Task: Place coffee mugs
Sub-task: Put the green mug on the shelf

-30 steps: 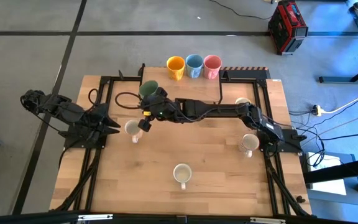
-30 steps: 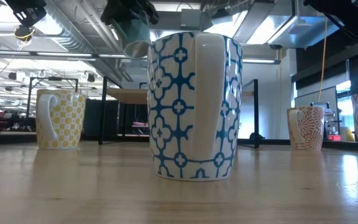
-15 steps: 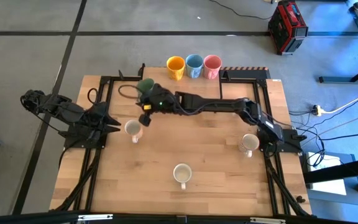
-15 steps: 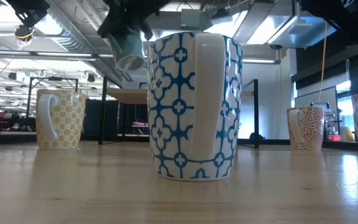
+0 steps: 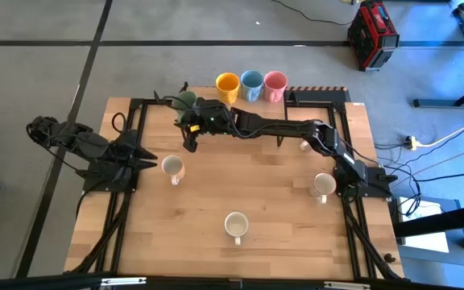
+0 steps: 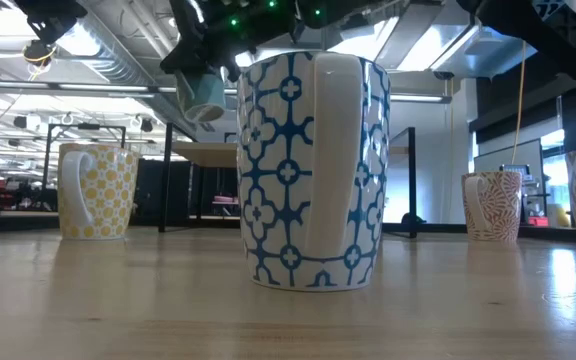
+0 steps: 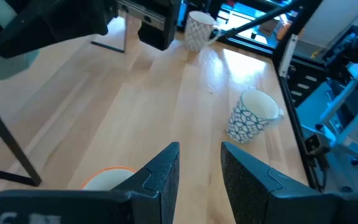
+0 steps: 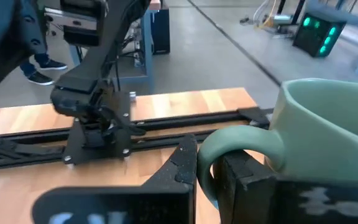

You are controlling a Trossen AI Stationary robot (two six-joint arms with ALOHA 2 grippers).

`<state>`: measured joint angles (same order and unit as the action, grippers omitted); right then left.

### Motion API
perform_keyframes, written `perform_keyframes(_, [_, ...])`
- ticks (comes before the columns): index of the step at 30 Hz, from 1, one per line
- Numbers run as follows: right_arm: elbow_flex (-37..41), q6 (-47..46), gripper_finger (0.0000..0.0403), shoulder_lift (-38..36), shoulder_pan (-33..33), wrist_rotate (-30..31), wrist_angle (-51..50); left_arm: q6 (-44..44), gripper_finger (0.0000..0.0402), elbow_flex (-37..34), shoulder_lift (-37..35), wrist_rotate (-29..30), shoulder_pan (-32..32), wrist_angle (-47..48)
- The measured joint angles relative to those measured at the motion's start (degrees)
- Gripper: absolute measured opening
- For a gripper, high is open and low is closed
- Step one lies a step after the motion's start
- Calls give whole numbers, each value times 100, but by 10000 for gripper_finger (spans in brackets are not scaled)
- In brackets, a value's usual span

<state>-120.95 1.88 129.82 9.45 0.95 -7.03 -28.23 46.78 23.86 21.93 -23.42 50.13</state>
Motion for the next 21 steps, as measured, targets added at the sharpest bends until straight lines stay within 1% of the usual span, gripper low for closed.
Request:
perform_keyframes(3, [0, 151, 13, 0, 4, -57, -30, -14, 112, 0, 0, 135, 0, -5])
perform_keyframes(7, [2, 240, 13, 0, 42, -339, -56, -11, 112, 0, 25, 269, 2, -66])
perform_keyframes(16, [0, 431, 13, -3, 174, -644, -73, -11, 112, 0, 171, 618, 2, -256])
perform_keyframes(21, [2, 617, 13, -187, 201, -840, -310, -93, 112, 0, 169, 809, 2, -348])
